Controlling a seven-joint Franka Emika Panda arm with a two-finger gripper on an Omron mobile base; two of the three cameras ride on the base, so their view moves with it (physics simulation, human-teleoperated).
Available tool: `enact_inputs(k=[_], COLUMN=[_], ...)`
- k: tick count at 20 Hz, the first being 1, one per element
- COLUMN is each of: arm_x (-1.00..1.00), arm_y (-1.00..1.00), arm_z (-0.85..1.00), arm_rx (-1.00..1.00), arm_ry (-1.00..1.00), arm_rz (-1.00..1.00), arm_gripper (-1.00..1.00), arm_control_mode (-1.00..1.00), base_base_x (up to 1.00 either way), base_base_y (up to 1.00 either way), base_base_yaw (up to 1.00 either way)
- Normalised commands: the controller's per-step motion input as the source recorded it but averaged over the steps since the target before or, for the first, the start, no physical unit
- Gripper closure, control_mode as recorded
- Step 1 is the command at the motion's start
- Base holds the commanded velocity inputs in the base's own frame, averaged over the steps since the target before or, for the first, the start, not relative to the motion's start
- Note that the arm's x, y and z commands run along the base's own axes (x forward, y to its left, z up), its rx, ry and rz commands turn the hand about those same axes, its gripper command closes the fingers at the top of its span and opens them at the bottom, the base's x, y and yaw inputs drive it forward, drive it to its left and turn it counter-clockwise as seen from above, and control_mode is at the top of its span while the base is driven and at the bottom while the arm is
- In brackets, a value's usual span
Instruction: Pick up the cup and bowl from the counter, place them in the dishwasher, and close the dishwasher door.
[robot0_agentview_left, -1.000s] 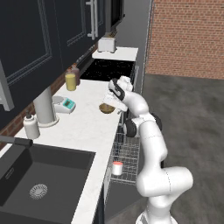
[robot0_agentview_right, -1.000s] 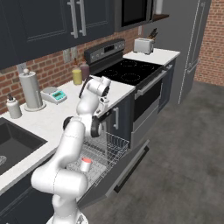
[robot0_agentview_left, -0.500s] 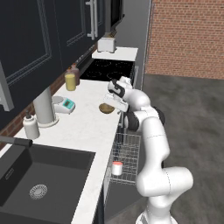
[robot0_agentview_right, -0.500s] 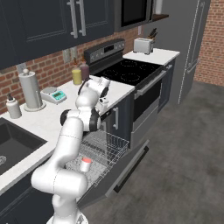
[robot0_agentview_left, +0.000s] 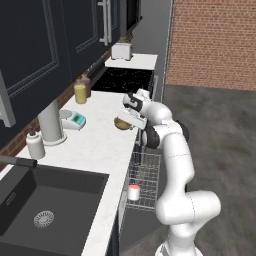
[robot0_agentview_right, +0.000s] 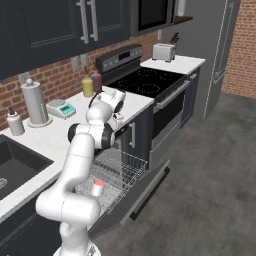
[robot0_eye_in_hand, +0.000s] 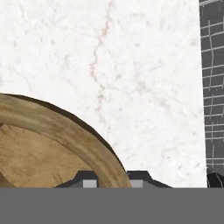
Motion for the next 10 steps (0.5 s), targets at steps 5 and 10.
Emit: enact_inputs(k=[5,10], arm_x=[0.00,-0.01], arm_y=[0.00,0.00], arm_z=[0.00,0.03], arm_rx=[0.00,0.00], arm_ry=[0.03,0.00], arm_rz=[0.00,0.00], arm_gripper=[1.00,1.00], arm_control_mode=[-1.00,-1.00], base_base_x=[0.00,0.00], base_base_y=[0.00,0.00], base_base_yaw=[0.00,0.00])
